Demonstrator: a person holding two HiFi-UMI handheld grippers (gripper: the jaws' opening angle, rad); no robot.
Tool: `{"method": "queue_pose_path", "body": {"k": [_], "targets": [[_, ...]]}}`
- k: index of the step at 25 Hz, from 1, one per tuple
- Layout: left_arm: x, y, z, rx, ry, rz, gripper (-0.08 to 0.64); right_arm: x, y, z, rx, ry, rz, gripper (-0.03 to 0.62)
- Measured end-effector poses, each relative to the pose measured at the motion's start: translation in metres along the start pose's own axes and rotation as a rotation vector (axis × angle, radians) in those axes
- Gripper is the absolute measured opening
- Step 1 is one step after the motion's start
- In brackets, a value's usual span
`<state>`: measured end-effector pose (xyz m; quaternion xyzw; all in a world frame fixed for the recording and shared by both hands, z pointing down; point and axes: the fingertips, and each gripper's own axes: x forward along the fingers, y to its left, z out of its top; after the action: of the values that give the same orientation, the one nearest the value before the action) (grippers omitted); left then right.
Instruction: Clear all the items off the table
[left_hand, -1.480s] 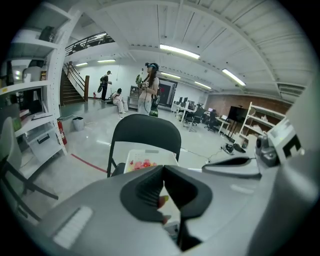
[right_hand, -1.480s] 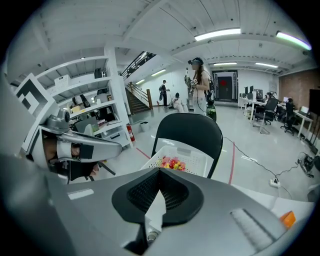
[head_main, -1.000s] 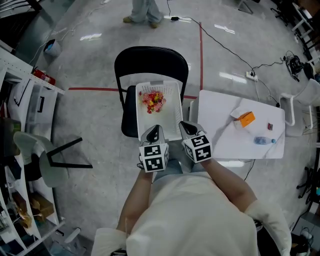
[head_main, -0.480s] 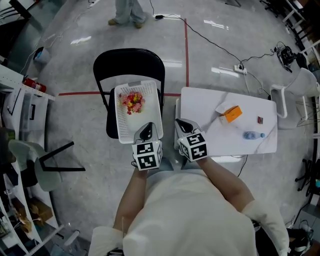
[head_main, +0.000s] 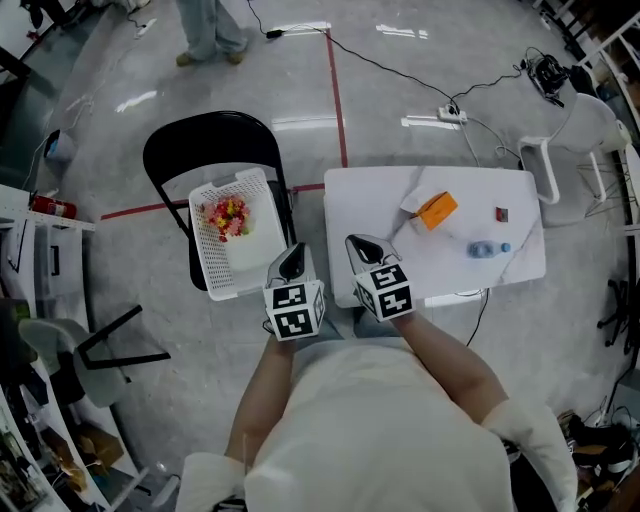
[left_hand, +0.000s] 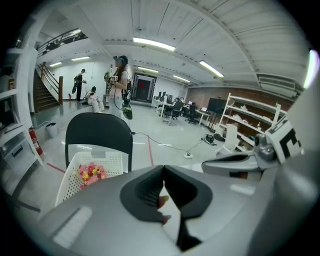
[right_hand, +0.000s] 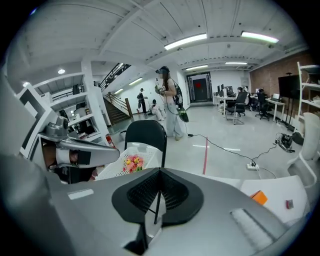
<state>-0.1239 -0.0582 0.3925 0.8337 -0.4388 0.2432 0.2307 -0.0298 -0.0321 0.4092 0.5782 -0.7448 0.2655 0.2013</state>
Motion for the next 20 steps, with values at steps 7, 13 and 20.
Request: {"method": "queue_pose_path", "body": {"k": [7, 13, 20], "targets": [[0.023, -0.051, 0.0, 0.033, 0.014, -0.052, 0.009, -0.023, -0.053, -0.017, 0.049, 0.008, -0.061, -0.003], [0.044, -0.091, -0.001, 0.055, 0.03, -0.095, 0.009, -0.039, -0.095, -0.033, 0.088, 0.021, -0.115, -0.003], [0.073, -0.136, -0.007, 0.078, 0.058, -0.133, 0.009, -0.053, -0.149, -0.055, 0.153, 0.04, -0.174, -0.003]]}}
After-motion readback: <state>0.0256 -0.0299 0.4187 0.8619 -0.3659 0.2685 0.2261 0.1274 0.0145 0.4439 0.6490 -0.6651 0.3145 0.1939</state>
